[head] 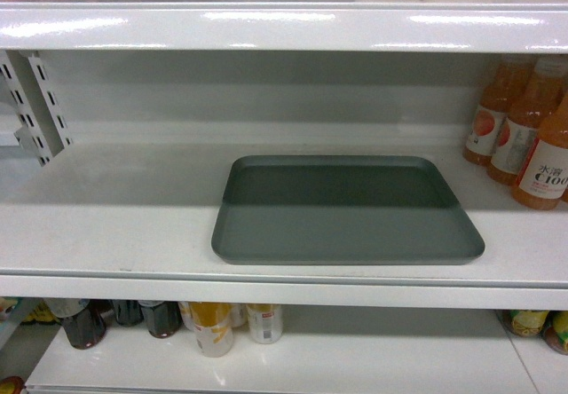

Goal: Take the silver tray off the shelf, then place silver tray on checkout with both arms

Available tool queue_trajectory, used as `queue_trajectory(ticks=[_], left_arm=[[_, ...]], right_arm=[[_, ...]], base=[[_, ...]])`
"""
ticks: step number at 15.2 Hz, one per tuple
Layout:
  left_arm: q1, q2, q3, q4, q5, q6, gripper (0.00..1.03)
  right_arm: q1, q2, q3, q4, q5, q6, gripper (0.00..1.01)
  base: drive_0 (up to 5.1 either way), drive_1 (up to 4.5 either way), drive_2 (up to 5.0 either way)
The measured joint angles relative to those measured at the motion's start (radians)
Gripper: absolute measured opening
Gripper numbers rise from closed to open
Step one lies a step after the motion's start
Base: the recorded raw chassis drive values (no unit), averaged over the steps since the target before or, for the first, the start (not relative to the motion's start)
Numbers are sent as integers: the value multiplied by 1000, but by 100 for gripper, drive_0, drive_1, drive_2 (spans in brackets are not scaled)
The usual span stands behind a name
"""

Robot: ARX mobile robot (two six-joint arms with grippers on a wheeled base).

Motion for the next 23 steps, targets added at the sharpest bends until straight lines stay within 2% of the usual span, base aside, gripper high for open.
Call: queue_trajectory(ticks=[23], left_arm=[[0, 0, 0, 0, 0, 0, 98]], right_arm=[[0, 0, 0, 0, 0, 0, 98]], base=[[0, 0, 0]])
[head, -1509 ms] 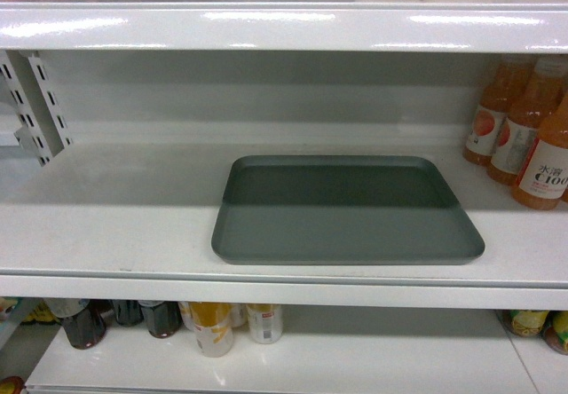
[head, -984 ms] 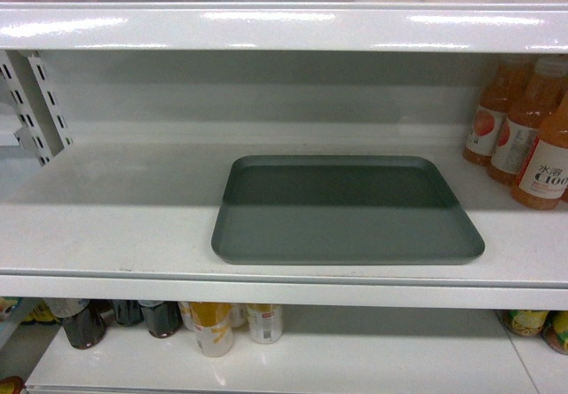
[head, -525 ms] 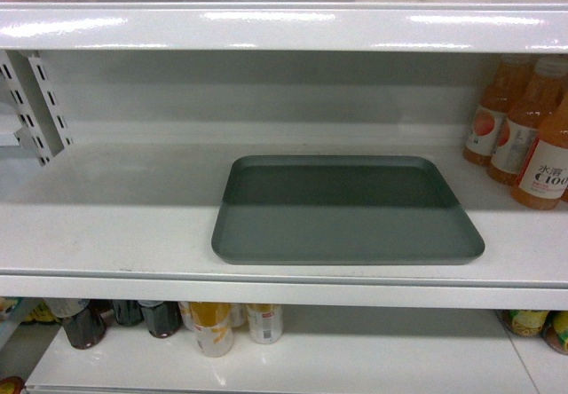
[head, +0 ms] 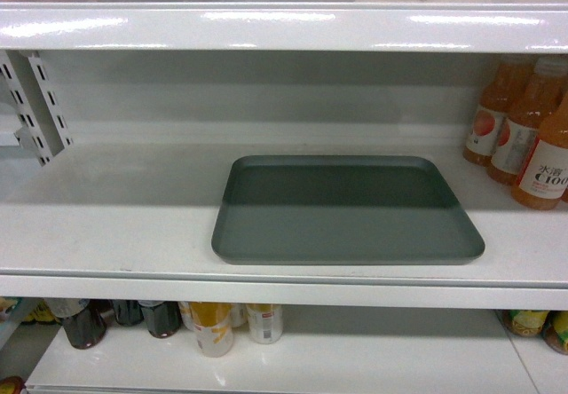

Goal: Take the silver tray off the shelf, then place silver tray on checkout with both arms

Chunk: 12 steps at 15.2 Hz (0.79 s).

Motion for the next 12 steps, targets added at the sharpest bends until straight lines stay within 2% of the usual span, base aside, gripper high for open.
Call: queue_trajectory(ticks=[8, 9, 10, 11, 12], left_arm=[[0, 0, 0, 0, 0, 0, 98], [-9, 9, 8, -39, -25, -7, 98], [-71, 103, 64, -172, -152, -45, 98], [-129, 306, 121, -141, -259, -94, 98], [-128, 489, 143, -19, -277, -122, 98]], right_arm=[[0, 0, 0, 0, 0, 0, 98], [-4, 4, 2, -20, -15, -3, 98], [-45, 75, 48, -140, -136, -21, 98], [-47, 247, 85, -119, -240, -26, 98], [-23, 397, 108, -37, -316, -26, 98]], base=[[0, 0, 0], [0, 0, 0], [0, 0, 0], [0, 0, 0], [0, 0, 0]])
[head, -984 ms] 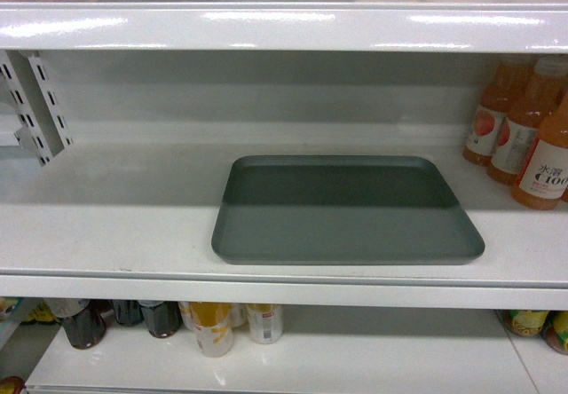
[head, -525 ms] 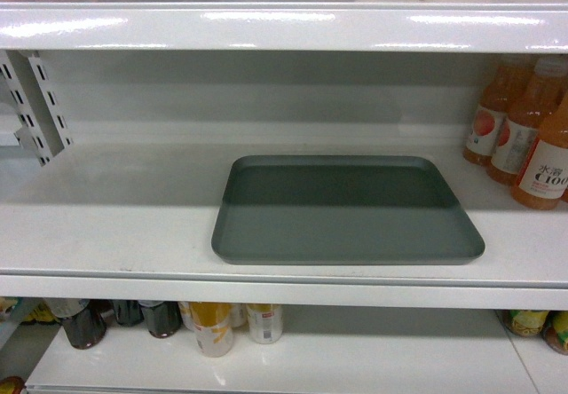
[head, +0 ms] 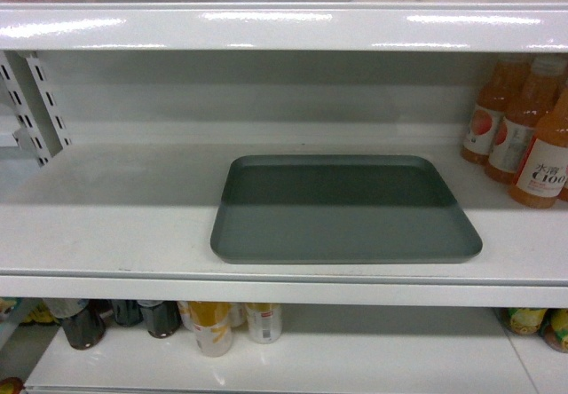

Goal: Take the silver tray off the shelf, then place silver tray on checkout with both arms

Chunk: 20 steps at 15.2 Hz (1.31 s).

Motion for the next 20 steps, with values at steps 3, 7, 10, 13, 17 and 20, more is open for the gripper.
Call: queue_trajectory(ticks=[3, 7, 10, 13, 17, 20], left_arm=[[-18, 549, 92, 347, 82, -12, 98], [-87, 1110, 355, 501, 160, -54, 98], [-113, 1354, 542, 476, 163, -70, 98], [-128, 1510, 730, 435, 159, -72, 98], [-140, 1674, 936, 372, 139, -50, 98], [-133, 1740, 1052, 326, 135, -46, 98]], right_arm=[[40, 434, 85, 257, -5, 11, 98], [98, 943, 242, 501, 23, 68, 98], [108, 1209, 376, 554, 10, 142, 98], [108, 1411, 545, 566, 32, 214, 98], [122, 1627, 769, 547, 116, 245, 98], [128, 1743, 908, 513, 195, 237, 98]], base=[[0, 0, 0], [0, 0, 0], [0, 0, 0], [0, 0, 0], [0, 0, 0], [0, 0, 0]])
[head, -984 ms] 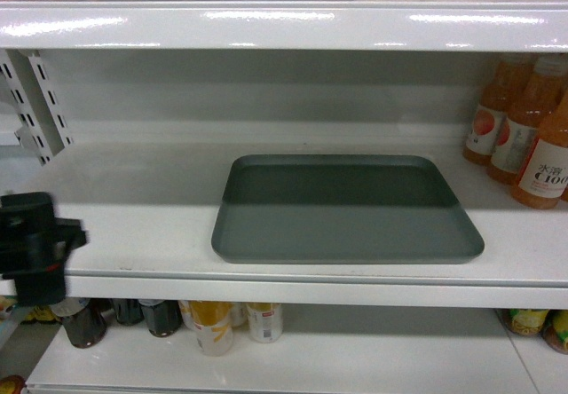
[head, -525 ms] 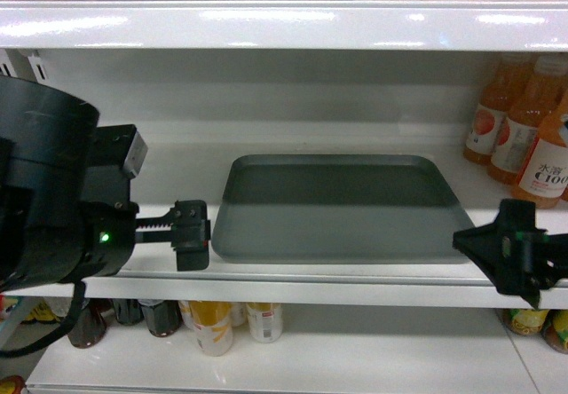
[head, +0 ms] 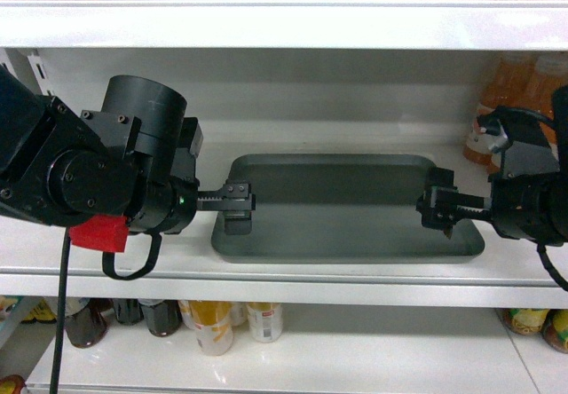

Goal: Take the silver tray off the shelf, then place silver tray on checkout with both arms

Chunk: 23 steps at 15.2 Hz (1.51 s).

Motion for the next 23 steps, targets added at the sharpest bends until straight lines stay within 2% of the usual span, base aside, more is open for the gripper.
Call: queue_trajectory(ticks=[5, 8, 10, 13, 14, 15, 20, 21, 23], left_arm=[[2, 68, 125, -68, -8, -5, 98], [3, 102, 141, -101, -19, -21, 98], [3, 113, 141, -103, -19, -31, 98], [3, 121, 141, -127, 5, -53, 98], [3, 121, 142, -153, 24, -63, 82], [8, 119, 134, -158, 75, -106, 47], [6, 100, 87, -136, 113, -147, 5], [8, 90, 70, -121, 122, -172, 2], [7, 61, 15, -79, 128, -186, 2]], right_arm=[[-7, 148, 206, -89, 106, -67, 98], [-15, 229, 307, -170, 152, -89, 98], [-22, 261, 341, -198, 156, -92, 98], [-27, 272, 380, -250, 162, -118, 98], [-27, 275, 394, -288, 144, -125, 83], [-27, 275, 389, -283, 130, -126, 47], [-41, 270, 354, -237, 132, -124, 6], [-42, 261, 336, -227, 123, -124, 3], [-40, 233, 285, -206, 110, -120, 3]], base=[[0, 0, 0], [0, 0, 0], [0, 0, 0], [0, 0, 0], [0, 0, 0], [0, 0, 0], [0, 0, 0], [0, 0, 0], [0, 0, 0]])
